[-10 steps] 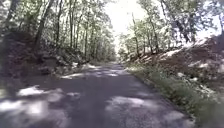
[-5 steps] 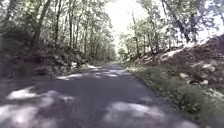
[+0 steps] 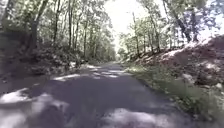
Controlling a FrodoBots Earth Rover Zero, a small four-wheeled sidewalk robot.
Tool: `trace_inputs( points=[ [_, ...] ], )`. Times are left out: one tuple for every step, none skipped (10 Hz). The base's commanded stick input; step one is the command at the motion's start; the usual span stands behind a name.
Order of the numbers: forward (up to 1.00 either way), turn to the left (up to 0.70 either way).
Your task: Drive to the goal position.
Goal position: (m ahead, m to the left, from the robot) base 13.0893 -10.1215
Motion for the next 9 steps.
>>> trace_inputs(
  points=[
    [0.45, 0.00],
    [0.45, 0.00],
    [0.45, 0.00],
    [0.45, 0.00],
    [0.45, 0.00],
    [0.45, 0.00],
    [0.45, 0.00],
    [0.45, 0.00],
    [0.45, 0.00]
  ],
)
